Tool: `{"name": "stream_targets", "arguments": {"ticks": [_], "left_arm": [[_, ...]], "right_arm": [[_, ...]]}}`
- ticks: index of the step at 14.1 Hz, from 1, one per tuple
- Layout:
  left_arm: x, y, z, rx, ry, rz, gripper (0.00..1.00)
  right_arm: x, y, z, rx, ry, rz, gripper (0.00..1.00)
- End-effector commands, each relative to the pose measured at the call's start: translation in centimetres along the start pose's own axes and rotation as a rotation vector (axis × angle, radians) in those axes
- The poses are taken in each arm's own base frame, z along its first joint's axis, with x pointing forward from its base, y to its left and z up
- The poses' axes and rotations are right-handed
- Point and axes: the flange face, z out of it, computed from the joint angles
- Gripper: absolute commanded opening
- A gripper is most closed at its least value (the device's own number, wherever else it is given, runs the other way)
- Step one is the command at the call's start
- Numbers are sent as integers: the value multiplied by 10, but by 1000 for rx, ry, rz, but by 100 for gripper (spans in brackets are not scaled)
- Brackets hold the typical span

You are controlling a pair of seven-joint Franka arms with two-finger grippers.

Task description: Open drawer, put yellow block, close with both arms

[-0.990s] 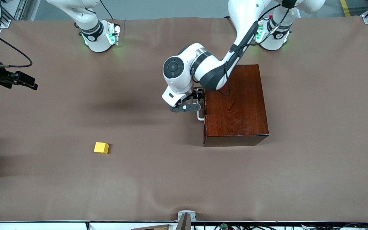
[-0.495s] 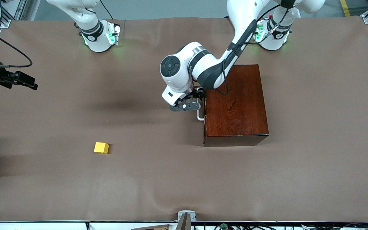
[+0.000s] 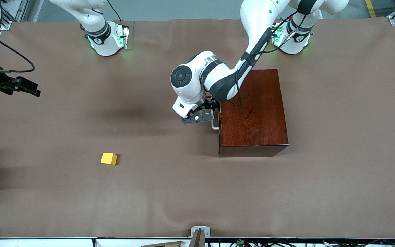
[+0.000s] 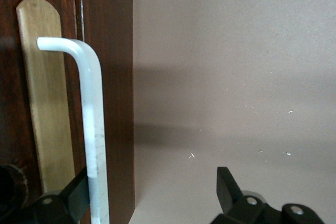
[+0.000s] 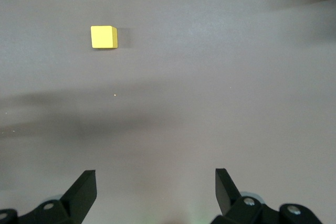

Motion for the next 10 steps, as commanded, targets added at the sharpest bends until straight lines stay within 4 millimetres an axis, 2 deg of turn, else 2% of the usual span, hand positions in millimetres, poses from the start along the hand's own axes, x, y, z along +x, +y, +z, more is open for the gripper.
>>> {"name": "stream_targets", "arguments": {"ticks": [1, 6, 10], "left_arm": [[1, 15, -7, -46, 48, -37, 100], [5, 27, -21, -173, 86, -93, 100], [6, 32, -19, -226, 76, -106, 100]], "right_arm": [[-2, 4, 0, -2, -4, 1, 100], [-2, 4, 0, -2, -4, 1, 100], [-2, 4, 0, -2, -3, 1, 100]]}}
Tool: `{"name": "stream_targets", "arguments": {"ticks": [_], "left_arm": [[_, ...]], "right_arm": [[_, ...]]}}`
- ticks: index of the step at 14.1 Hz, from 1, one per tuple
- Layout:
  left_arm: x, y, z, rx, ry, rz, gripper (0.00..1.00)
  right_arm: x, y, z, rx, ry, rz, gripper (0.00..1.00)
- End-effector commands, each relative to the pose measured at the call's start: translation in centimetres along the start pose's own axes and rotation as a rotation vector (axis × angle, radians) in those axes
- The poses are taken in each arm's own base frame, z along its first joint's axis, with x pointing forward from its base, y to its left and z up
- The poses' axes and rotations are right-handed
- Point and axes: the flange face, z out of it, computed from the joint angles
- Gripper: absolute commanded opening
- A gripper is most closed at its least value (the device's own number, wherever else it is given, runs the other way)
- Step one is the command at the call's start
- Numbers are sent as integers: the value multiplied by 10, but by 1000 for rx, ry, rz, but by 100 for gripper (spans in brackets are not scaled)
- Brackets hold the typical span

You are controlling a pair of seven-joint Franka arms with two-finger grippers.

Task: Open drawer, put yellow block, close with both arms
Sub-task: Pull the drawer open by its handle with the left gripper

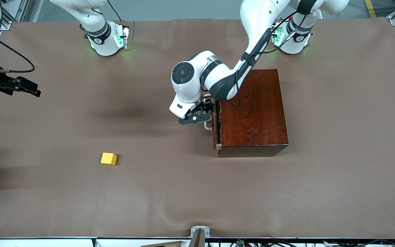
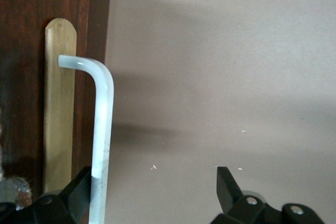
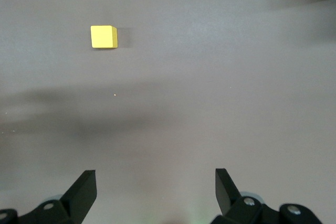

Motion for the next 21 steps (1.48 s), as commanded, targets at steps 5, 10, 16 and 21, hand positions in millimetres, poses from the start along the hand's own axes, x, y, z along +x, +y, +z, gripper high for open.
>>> {"name": "stream_targets", "arguments": {"ticks": [5, 10, 16, 21], "left_arm": [[-1, 27, -8, -160, 27, -25, 100], [-23, 41, -5, -162, 29, 19, 100], [-35, 55, -6, -214, 57, 32, 100], [-35, 63, -12, -283, 94, 31, 100]], "right_arm": [[-2, 4, 0, -2, -3, 1, 100], [-2, 5, -1, -2, -3, 2, 100], [-2, 6, 0, -1, -6, 4, 100], [-2, 6, 0, -1, -8, 4, 100]]}}
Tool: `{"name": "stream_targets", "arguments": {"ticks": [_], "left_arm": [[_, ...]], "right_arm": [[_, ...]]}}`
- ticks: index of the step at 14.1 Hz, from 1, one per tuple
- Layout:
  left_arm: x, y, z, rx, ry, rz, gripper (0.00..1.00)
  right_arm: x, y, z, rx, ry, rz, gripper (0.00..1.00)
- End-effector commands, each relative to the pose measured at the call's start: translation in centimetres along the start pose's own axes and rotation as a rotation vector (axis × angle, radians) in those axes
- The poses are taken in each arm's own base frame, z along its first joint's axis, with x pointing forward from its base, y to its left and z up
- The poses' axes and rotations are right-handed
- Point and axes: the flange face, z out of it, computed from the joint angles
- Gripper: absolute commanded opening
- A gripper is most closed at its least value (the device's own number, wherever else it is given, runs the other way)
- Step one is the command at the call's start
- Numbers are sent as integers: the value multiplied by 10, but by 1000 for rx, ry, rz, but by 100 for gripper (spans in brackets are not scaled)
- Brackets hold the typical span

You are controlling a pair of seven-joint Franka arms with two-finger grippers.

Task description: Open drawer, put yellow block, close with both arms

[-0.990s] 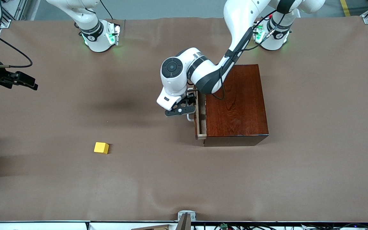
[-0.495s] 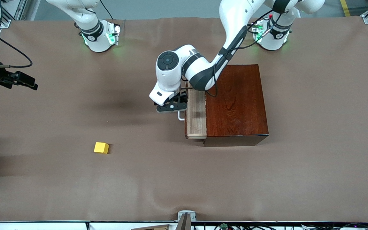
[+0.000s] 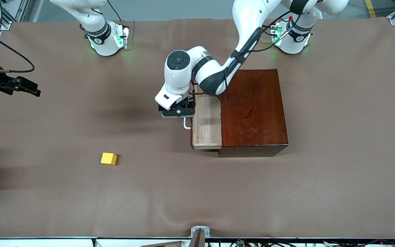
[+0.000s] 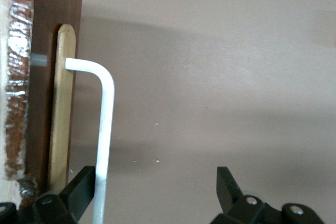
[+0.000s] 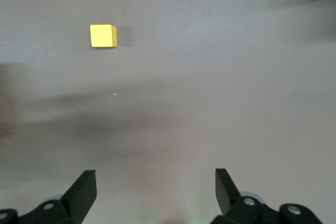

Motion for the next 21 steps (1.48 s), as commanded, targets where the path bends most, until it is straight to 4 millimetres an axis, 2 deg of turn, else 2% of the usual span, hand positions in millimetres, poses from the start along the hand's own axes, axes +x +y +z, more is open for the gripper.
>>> {"name": "stream_targets", "arguments": {"ticks": [1, 3, 7, 10, 12, 14, 16, 17, 19, 21], "left_arm": [[-6, 18, -2, -72, 15, -14, 100], [-7, 20, -4, -76, 17, -13, 100], [4, 18, -26, -95, 40, -30, 100], [10, 16, -32, -101, 49, -44, 100], [24, 12, -59, -128, 70, -85, 100], [47, 1, -100, -167, 106, -124, 100], [76, -19, -140, -196, 138, -178, 100], [88, -31, -157, -199, 153, -197, 100], [119, -77, -180, -111, 132, -245, 100], [142, -114, -203, -48, 115, -208, 100]], "right_arm": [[-2, 5, 0, -1, -5, 2, 100], [-2, 7, 0, -1, -5, 5, 100], [-2, 7, 0, -1, -5, 4, 100], [-1, 7, 0, -1, -2, 4, 100], [-1, 4, -1, -2, 5, 1, 100], [2, -7, -2, -2, 23, -10, 100], [6, -39, -3, 5, 66, -58, 100], [7, -63, -5, 7, 88, -79, 100], [14, -110, 1, 17, 114, -64, 100], [21, -166, 11, 21, 111, -40, 100]]}}
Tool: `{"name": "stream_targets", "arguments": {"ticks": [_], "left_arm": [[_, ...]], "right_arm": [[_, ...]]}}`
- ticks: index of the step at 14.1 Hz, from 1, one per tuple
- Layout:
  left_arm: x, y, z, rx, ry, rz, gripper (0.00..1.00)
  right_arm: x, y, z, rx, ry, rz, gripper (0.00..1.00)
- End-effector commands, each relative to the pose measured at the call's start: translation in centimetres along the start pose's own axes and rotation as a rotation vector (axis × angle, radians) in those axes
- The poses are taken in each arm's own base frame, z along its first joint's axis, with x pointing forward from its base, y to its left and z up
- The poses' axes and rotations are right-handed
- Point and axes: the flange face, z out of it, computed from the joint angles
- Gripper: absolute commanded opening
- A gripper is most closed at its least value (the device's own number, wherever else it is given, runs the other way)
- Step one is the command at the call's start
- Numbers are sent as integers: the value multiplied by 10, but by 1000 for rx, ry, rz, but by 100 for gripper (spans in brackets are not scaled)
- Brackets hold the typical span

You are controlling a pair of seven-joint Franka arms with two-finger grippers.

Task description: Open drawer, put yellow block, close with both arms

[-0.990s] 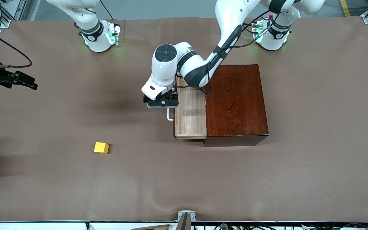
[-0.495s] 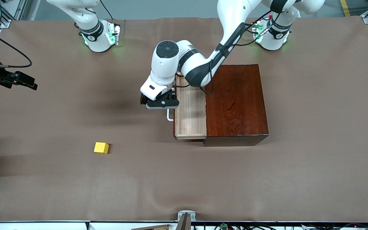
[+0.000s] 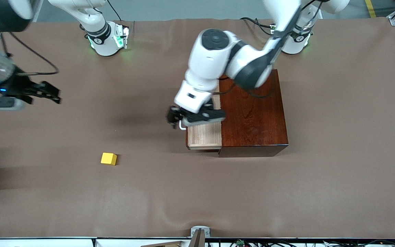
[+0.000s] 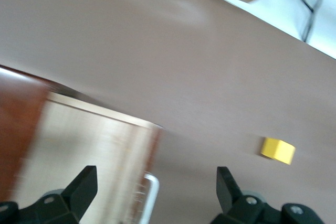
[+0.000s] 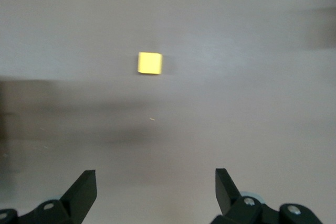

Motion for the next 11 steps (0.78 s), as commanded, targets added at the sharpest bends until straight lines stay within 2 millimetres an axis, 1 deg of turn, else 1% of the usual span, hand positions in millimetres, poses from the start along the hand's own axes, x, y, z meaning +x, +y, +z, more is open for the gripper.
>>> {"name": "stream_targets", "arguments": {"ticks": [1, 2, 3, 4, 6, 7, 8, 9, 11], "left_arm": [[43, -46, -31, 65, -34, 35, 100], [65, -65, -39, 80, -42, 43, 100], [81, -82, -45, 104, -53, 55, 100], [93, -96, -50, 128, -68, 72, 100], [118, -138, -62, 198, -132, 147, 100], [138, -163, -68, 210, -156, 204, 100], [154, -184, -82, 209, -159, 245, 100], [163, -201, -91, 221, -179, 269, 100], [189, -243, -117, 220, -180, 311, 100]], "right_arm": [[19, -61, 21, 1, -16, 51, 100], [28, -74, 38, -7, -24, 54, 100], [39, -80, 58, -7, -19, 50, 100], [53, -74, 85, -5, -21, 65, 100], [79, -57, 138, -3, -28, 95, 100], [87, -50, 162, -1, -28, 109, 100], [95, -41, 186, 0, -31, 117, 100], [102, -33, 208, 0, -35, 128, 100], [106, -26, 244, -6, -49, 135, 100]]}}
